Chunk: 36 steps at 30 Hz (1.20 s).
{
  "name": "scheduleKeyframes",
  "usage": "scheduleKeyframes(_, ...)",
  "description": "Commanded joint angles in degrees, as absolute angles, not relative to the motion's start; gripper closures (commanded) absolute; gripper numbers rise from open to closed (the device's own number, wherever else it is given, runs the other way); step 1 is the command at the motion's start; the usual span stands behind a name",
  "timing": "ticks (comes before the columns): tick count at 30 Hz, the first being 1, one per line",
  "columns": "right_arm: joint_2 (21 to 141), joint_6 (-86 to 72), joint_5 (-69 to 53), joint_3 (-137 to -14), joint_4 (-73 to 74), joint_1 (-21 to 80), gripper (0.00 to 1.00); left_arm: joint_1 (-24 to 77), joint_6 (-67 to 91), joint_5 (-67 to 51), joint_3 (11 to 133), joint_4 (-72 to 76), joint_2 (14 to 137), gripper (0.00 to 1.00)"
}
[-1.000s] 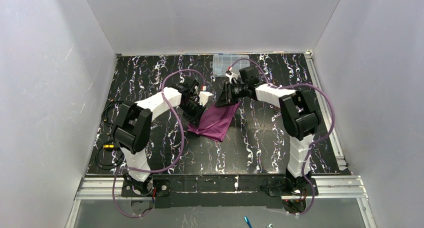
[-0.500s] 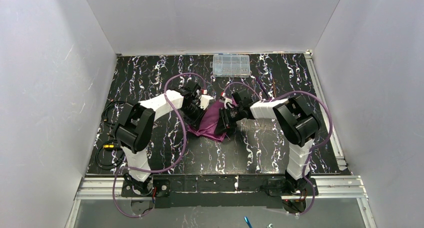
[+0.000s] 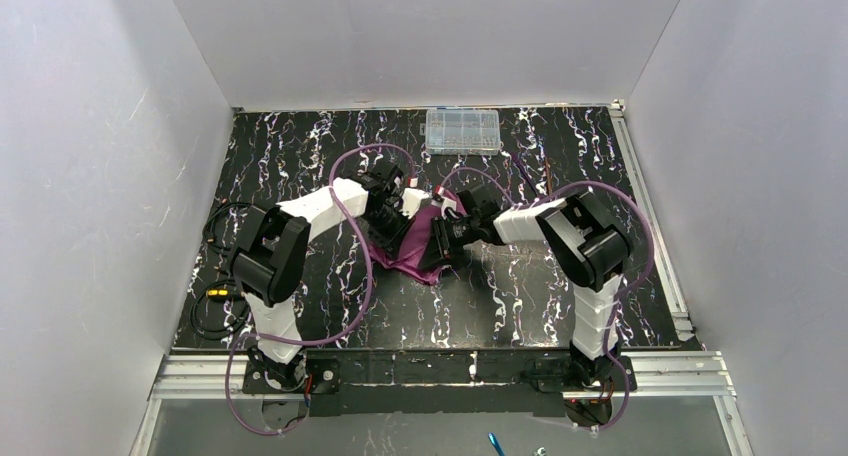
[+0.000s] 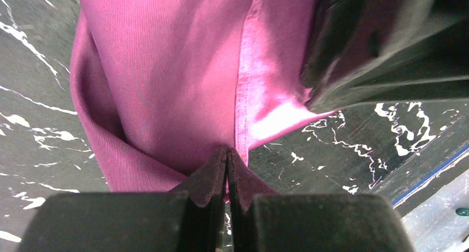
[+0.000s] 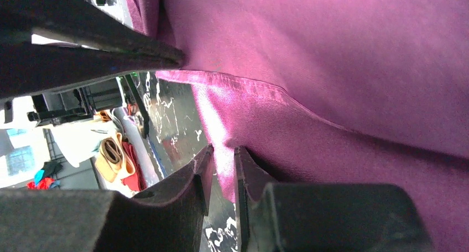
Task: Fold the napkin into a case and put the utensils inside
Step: Smooth out the 2/3-rectangle-folded napkin at the center of the board.
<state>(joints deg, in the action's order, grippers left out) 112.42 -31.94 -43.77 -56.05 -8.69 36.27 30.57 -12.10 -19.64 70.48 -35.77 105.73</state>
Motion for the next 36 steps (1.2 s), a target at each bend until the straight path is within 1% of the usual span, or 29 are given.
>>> scheduleKeyframes(1, 115.4, -33.2, -38.5, -58.1, -11.6, 37.4, 0.70, 30.3, -18.4, -22.9, 77.2, -41.5, 106.2, 1.00)
scheduleKeyframes(4, 113.4, -34.2, -38.2, -59.5, -13.3, 38.0, 0.69, 29.8, -22.7, -25.1, 82.2, -45.9, 106.1, 0.99)
scheduleKeyframes(5, 112.2, -33.9, -37.8, -60.0, -12.9, 38.0, 0.68, 29.6, -23.8, -25.7, 83.6, -47.4, 105.8, 0.96)
scheduleKeyframes(7, 108.9, -32.2, -37.1, -60.9, -10.5, 37.6, 0.62, 29.5, -25.6, -26.9, 85.4, -50.3, 104.5, 0.88)
scheduleKeyframes(10, 105.1, -28.9, -36.9, -63.4, -4.7, 36.2, 0.49, 29.4, -26.3, -28.1, 84.1, -52.2, 100.8, 0.71)
scheduleKeyframes(11, 104.6, -26.8, -36.9, -65.4, -1.7, 35.5, 0.43, 29.4, -26.2, -28.4, 83.1, -52.1, 99.7, 0.68)
scheduleKeyframes(13, 104.1, -23.4, -37.1, -68.1, 4.4, 33.9, 0.38, 29.4, -25.3, -29.0, 81.3, -51.9, 98.5, 0.66)
scheduleKeyframes(17, 104.3, -20.5, -36.2, -71.8, 8.7, 30.4, 0.33, 29.4, -23.4, -29.4, 76.8, -48.9, 96.4, 0.65)
scheduleKeyframes(19, 106.4, -19.1, -34.6, -75.5, 10.1, 28.7, 0.34, 29.4, -24.7, -30.1, 74.0, -47.0, 95.4, 0.67)
scheduleKeyframes(21, 110.4, -18.4, -33.7, -80.0, 10.8, 27.4, 0.39, 29.8, -27.3, -30.6, 71.8, -45.2, 94.6, 0.68)
scheduleKeyframes(24, 118.0, -16.5, -32.7, -88.2, 13.3, 26.4, 0.50, 32.1, -31.9, -27.8, 70.2, -43.1, 94.3, 0.68)
scheduleKeyframes(28, 125.6, -16.2, -31.1, -94.7, 13.0, 26.0, 0.56, 35.9, -35.9, -25.2, 70.5, -41.2, 95.5, 0.68)
scheduleKeyframes(31, 128.6, -17.0, -31.0, -95.4, 12.6, 25.8, 0.60, 39.0, -37.0, -24.1, 71.2, -40.2, 97.7, 0.68)
scheduleKeyframes(36, 128.2, -18.7, -31.0, -90.2, 9.2, 24.9, 0.62, 41.1, -39.1, -22.2, 71.1, -37.7, 101.8, 0.71)
